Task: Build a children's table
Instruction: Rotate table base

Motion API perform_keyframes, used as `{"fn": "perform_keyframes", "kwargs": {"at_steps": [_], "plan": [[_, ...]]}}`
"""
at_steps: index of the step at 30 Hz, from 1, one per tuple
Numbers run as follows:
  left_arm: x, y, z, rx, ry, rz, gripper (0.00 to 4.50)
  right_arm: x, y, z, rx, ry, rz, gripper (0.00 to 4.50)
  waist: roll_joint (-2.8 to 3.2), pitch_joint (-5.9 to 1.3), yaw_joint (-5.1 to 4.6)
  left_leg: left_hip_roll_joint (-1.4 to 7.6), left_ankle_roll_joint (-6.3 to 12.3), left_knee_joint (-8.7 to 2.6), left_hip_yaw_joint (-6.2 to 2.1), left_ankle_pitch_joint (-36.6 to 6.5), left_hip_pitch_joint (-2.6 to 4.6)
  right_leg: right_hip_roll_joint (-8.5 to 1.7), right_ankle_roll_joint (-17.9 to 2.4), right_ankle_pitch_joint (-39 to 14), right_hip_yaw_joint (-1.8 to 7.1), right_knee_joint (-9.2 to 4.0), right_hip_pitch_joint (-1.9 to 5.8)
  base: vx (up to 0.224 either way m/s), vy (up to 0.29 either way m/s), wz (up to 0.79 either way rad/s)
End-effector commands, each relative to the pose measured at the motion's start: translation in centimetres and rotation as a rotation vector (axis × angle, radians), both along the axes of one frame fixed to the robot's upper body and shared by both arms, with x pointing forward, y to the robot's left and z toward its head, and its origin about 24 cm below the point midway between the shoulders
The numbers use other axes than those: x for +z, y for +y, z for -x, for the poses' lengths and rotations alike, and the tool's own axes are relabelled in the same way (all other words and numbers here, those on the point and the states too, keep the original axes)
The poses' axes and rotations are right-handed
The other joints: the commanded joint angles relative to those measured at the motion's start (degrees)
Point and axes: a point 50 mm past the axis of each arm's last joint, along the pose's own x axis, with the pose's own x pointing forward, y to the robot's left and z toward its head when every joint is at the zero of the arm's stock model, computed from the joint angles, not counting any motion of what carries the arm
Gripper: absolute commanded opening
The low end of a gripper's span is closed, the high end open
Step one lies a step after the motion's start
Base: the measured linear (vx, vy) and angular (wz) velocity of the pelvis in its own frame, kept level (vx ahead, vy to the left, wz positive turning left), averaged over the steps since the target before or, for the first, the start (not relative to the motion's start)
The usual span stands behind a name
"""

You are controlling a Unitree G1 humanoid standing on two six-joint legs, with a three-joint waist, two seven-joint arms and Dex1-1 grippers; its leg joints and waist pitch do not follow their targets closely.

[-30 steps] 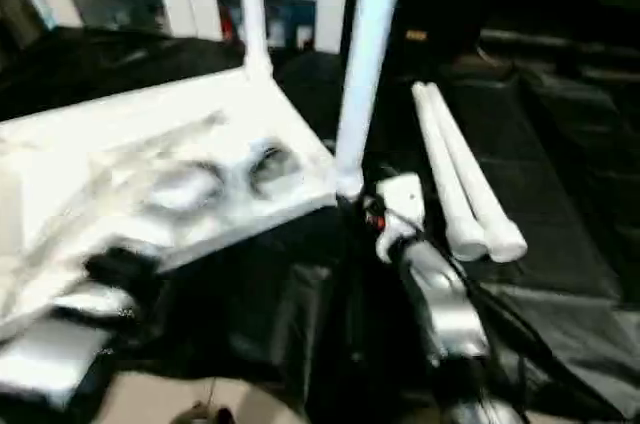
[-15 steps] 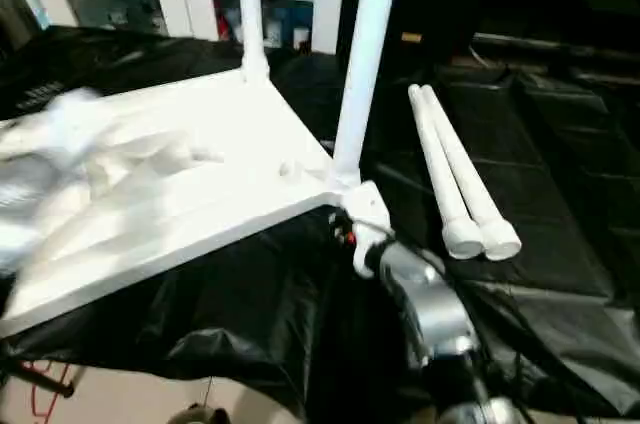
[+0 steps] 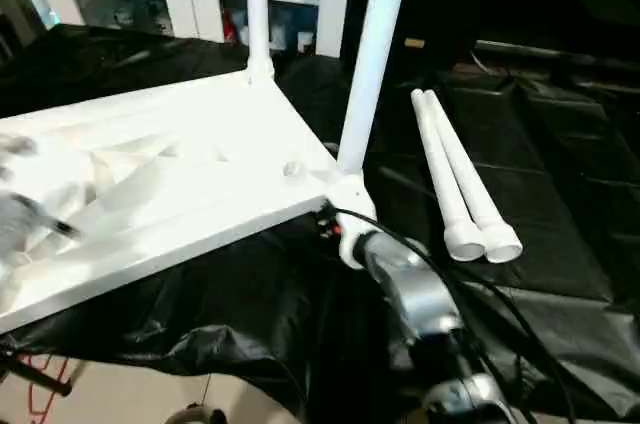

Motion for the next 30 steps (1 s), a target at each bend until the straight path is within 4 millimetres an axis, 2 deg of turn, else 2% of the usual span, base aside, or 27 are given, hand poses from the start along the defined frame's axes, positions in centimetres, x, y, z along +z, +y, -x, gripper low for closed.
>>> {"fn": "perform_keyframes", "kwargs": {"at_steps": [1,2,5,6,7,10,12,13,14,15,17,20,22,23,24,27,28,29,30], "plan": [[-1.4,-0.6,0.6,-0.042,0.108,0.006,0.0,0.0,-0.2,-0.4,-0.012,-0.009,0.028,2.03,1.62,-4.11,0.1,2.28,-2.2,-4.2,-1.68,-16.2,1.73,-4.57,-10.0,-13.4,2.96,-4.05,1.91,0.0,0.0,0.0],[-1.6,-0.7,0.9,-0.06,0.145,0.008,0.0,-0.1,-0.2,-0.6,-0.011,-0.012,0.036,1.98,1.26,-4.14,0.04,2.25,-2.13,-4.15,-1.59,-15.5,1.65,-4.49,-10.3,-12.2,2.95,-3.91,2.06,0.0,0.0,0.0],[-1.8,-1.5,1.5,-0.139,0.235,0.045,0.0,0.1,-0.2,-1.5,-0.02,-0.016,0.045,1.64,1.38,-4.13,-0.12,2.29,-1.94,-4.09,-1.54,-15.0,1.69,-4.53,-11.3,-11.7,2.92,-3.89,2.15,0.0,0.0,0.0],[-1.8,-1.5,1.5,-0.14,0.236,0.046,0.0,0.1,-0.2,-1.5,-0.02,-0.016,0.045,1.64,1.72,-4.0,-0.28,2.27,-2.28,-4.11,-1.55,-15.8,1.65,-4.43,-11.5,-12.1,2.94,-3.91,2.08,0.0,0.0,0.0],[-1.8,-1.7,1.6,-0.152,0.245,0.05,0.0,0.1,-0.2,-1.6,-0.021,-0.016,0.045,1.56,1.72,-4.0,-0.28,2.27,-2.28,-4.11,-1.55,-15.8,1.65,-4.43,-11.5,-12.1,2.94,-3.91,2.08,0.0,0.0,0.0],[-1.9,-3.7,2.0,-0.32,0.315,0.138,0.0,0.5,0.1,-2.3,-0.024,-0.023,0.04,1.17,1.66,-3.9,-0.2,2.25,-2.78,-4.14,-1.64,-18.3,1.95,-4.56,-11.4,-15.1,2.96,-4.16,1.95,0.0,0.0,0.0],[-1.9,-3.7,2.0,-0.32,0.315,0.138,0.0,0.5,0.1,-2.3,-0.024,-0.023,0.04,1.11,1.76,-3.85,-0.12,2.3,-3.03,-4.14,-1.61,-18.8,2.05,-4.48,-11.2,-15.7,2.98,-4.21,1.84,0.0,0.0,0.0],[-1.8,-4.9,2.1,-0.394,0.327,0.2,0.0,0.6,0.3,-2.5,-0.026,-0.026,0.038,1.01,1.46,-3.82,-0.05,2.32,-3.05,-4.2,-1.58,-19.2,2.16,-4.43,-11.0,-15.8,2.97,-4.26,1.78,0.0,0.0,0.0],[-1.3,-6.8,2.1,-0.537,0.342,0.278,0.0,0.6,0.5,-2.8,-0.025,-0.027,0.033,0.88,1.61,-3.88,0.11,2.25,-3.12,-4.18,-1.65,-19.1,2.13,-4.6,-11.2,-16.3,2.96,-4.23,1.8,0.0,0.0,0.0],[-1.1,-7.4,2.1,-0.583,0.35,0.294,0.0,0.6,0.7,-2.8,-0.024,-0.028,0.031,0.88,1.69,-3.87,0.14,2.29,-3.4,-4.18,-1.7,-19.2,2.09,-4.63,-11.2,-16.5,2.95,-4.22,1.85,0.0,0.0,0.0],[-0.9,-7.8,2.0,-0.63,0.352,0.289,0.0,0.6,0.8,-2.9,-0.021,-0.029,0.029,0.59,1.74,-3.81,0.09,2.34,-3.68,-4.27,-1.66,-19.7,2.2,-4.43,-11.1,-16.1,2.95,-4.17,1.69,0.0,0.0,0.0],[-0.4,-9.0,2.0,-0.72,0.376,0.317,0.0,0.5,1.0,-2.9,-0.017,-0.03,0.028,0.33,1.6,-3.98,0.0,2.27,-3.62,-4.27,-1.63,-19.1,1.97,-4.53,-11.0,-14.9,3.0,-3.95,2.06,0.0,0.0,0.0],[0.1,-10.5,1.6,-0.801,0.376,0.355,0.0,0.4,1.0,-2.9,-0.014,-0.03,0.028,0.13,1.73,-4.05,-0.09,2.18,-3.56,-4.12,-1.55,-18.3,1.95,-4.5,-11.2,-14.3,3.03,-3.86,2.12,0.0,0.0,0.0],[0.3,-10.9,1.4,-0.82,0.371,0.363,0.0,0.4,1.0,-2.9,-0.013,-0.031,0.028,0.13,1.57,-4.09,-0.15,2.13,-3.37,-4.07,-1.5,-17.5,1.81,-4.48,-11.3,-13.7,3.04,-3.82,2.31,0.0,0.0,0.0],[0.4,-11.6,0.7,-0.846,0.348,0.361,0.0,0.3,0.9,-2.9,-0.012,-0.031,0.028,0.05,1.93,-4.13,-0.08,2.15,-3.27,-4.02,-1.5,-16.8,1.8,-4.5,-11.5,-12.7,3.03,-3.76,2.32,0.0,0.0,0.0],[0.6,-12.1,0.3,-0.86,0.333,0.357,0.0,0.3,0.9,-2.9,-0.011,-0.032,0.028,0.05,1.72,-4.23,-0.26,2.0,-2.92,-3.89,-1.33,-15.5,1.62,-4.21,-11.9,-10.2,2.97,-3.58,2.52,0.0,0.0,0.0],[0.6,-12.5,-0.6,-0.854,0.294,0.343,0.0,0.3,0.8,-2.9,-0.01,-0.032,0.028,0.05,2.01,-4.4,-0.28,2.08,-2.9,-3.83,-1.46,-14.8,1.54,-4.41,-12.2,-9.1,2.95,-3.27,2.82,0.0,0.0,0.0],[0.8,-13.0,-1.9,-0.822,0.232,0.327,0.0,0.2,0.7,-2.9,-0.01,-0.033,0.03,0.05,1.91,-4.28,-0.4,1.88,-2.61,-3.78,-1.28,-15.0,1.61,-4.11,-12.1,-9.5,2.9,-3.64,2.55,0.0,0.0,0.0],[0.9,-13.2,-3.0,-0.781,0.173,0.307,0.0,0.2,0.6,-2.9,-0.011,-0.034,0.03,0.05,2.13,-4.33,-0.43,1.74,-2.83,-3.62,-1.31,-15.6,1.66,-4.06,-12.0,-9.8,2.85,-3.61,2.75,0.0,0.0,0.0]]}}
